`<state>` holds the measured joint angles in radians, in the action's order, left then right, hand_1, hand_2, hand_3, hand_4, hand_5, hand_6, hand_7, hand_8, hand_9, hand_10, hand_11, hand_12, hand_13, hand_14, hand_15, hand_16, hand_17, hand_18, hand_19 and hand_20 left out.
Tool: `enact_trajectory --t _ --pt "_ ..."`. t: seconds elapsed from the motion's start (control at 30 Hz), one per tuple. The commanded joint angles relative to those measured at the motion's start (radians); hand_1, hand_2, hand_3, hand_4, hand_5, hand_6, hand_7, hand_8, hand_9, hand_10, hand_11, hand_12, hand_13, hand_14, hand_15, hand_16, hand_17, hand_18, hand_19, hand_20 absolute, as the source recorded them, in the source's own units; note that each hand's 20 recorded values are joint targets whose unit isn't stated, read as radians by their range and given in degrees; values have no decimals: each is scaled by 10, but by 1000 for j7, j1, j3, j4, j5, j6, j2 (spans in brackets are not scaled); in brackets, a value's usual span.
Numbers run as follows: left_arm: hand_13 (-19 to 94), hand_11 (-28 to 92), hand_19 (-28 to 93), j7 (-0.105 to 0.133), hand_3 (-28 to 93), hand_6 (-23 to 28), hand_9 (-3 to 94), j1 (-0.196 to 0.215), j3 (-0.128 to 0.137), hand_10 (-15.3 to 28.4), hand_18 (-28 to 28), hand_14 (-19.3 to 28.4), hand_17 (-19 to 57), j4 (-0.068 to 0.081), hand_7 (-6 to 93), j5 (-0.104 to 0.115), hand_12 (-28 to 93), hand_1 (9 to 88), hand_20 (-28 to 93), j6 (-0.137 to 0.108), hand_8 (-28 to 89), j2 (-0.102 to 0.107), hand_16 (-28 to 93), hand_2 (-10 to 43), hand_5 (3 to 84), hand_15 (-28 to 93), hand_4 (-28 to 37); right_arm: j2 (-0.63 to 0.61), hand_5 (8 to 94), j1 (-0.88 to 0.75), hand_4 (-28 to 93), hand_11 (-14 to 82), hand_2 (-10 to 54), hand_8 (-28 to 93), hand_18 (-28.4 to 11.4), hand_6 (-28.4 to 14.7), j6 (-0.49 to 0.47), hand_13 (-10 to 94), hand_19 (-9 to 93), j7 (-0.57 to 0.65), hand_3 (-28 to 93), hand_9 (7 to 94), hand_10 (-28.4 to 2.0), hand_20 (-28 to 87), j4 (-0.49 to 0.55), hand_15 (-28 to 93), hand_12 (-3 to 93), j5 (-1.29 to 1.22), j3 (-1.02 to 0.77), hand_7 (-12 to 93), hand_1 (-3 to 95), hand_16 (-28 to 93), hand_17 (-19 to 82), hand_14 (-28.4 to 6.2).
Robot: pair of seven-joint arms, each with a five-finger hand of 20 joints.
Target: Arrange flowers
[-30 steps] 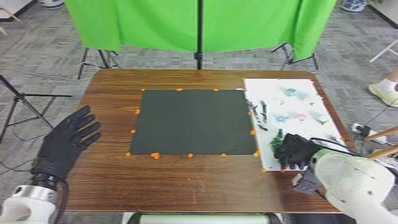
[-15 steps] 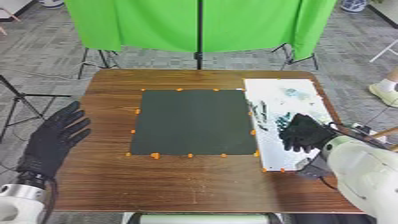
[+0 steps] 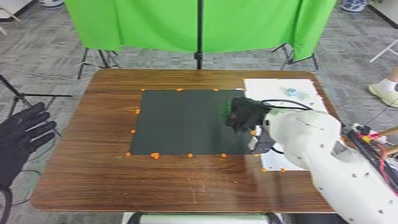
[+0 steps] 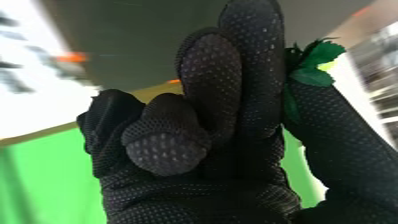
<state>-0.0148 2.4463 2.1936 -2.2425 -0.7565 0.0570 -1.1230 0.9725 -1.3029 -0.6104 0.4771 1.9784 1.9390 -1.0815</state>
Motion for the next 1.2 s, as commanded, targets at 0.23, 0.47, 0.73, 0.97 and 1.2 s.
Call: enact_trajectory --t 0.23,0.47,0.73,0.97,1.2 --pt "133 286 452 3 706 28 191 5 -84 97 190 119 -103 -9 239 2 134 262 98 -29 -132 -19 -25 -38 272 428 -273 430 937 245 -46 455 45 -63 -165 -47 -130 883 932 17 932 908 -98 626 -291 722 255 98 265 371 286 275 591 -26" --pt "133 286 452 6 706 28 191 -2 -100 97 190 119 -104 -7 239 7 134 262 99 -49 -133 3 -25 -38 271 428 -274 515 937 236 -66 455 54 -125 -164 -41 -127 884 932 21 932 908 -97 624 -401 721 253 217 307 390 287 276 593 -25" --pt "133 287 452 -5 706 28 191 -45 -130 97 190 119 -104 8 239 0 133 262 100 -30 -132 20 -25 -38 272 428 -274 571 937 208 -97 449 63 -190 -165 -32 -89 885 932 70 925 909 -93 618 -450 716 249 286 338 391 291 276 595 -25" --pt "133 286 452 -15 705 28 191 -52 -134 97 190 120 -103 11 238 -1 133 263 100 -18 -132 21 -25 -38 272 428 -274 573 937 176 -117 448 67 -198 -165 -25 -47 895 932 -3 920 915 -89 617 -454 711 250 438 360 394 295 273 602 -21" --pt "133 286 451 -22 707 28 191 -62 -140 97 190 120 -104 18 238 8 133 262 100 -16 -132 35 -26 -38 271 428 -273 584 888 164 -139 423 9 -23 -182 -20 -88 933 932 31 907 935 -91 558 -464 643 234 421 352 489 327 296 615 -22"
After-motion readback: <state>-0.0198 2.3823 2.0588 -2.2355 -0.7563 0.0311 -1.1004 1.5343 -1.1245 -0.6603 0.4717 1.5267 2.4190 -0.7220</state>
